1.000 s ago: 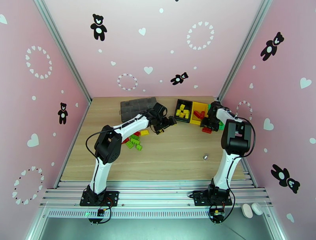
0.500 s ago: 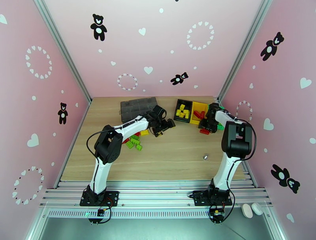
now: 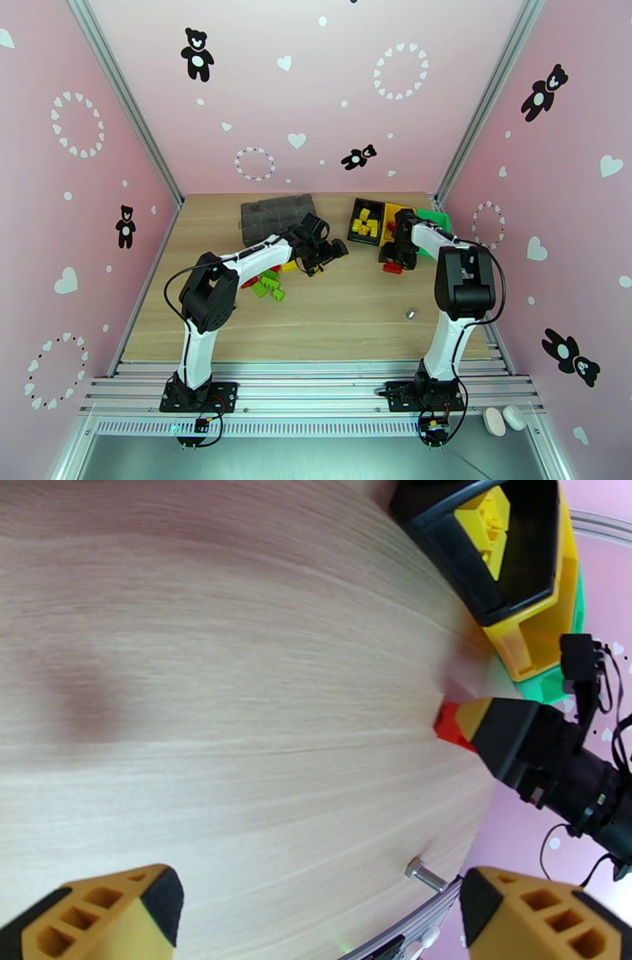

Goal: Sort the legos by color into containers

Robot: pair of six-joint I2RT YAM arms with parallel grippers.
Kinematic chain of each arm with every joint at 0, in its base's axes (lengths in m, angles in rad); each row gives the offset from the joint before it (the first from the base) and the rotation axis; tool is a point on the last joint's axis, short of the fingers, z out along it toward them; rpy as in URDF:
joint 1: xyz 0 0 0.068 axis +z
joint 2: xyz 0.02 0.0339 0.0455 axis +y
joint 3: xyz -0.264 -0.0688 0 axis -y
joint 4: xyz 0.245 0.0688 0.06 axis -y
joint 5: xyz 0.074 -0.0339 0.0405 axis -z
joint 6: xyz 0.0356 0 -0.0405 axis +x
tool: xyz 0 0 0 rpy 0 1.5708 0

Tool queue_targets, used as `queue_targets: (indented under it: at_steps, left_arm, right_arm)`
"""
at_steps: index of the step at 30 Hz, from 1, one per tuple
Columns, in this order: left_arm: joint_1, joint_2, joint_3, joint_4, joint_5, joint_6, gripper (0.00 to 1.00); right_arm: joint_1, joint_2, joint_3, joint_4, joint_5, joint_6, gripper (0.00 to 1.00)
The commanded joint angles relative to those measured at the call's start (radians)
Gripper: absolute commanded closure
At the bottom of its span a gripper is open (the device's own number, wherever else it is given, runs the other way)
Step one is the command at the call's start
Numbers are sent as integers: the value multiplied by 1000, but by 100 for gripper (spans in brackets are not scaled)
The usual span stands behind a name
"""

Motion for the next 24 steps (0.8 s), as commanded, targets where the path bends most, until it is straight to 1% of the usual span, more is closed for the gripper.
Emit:
queue_targets:
  at_steps: [1,16,19,24]
  left_arm:
    - [5,-47,-17,12,-21,1,2]
    - [20,-54,-19,2,-17,10,2]
    - [21,-55,-22,2,-19,9,1]
    - [26,-52,-16,4,-20,8,2]
  right_arm:
    - [3,56,7,-65,5,29,30]
    - [22,118,49,-83,-6,32,29]
    - [22,117,51,-81,-5,32,31]
    - [22,89,63,-90,-6,33,37]
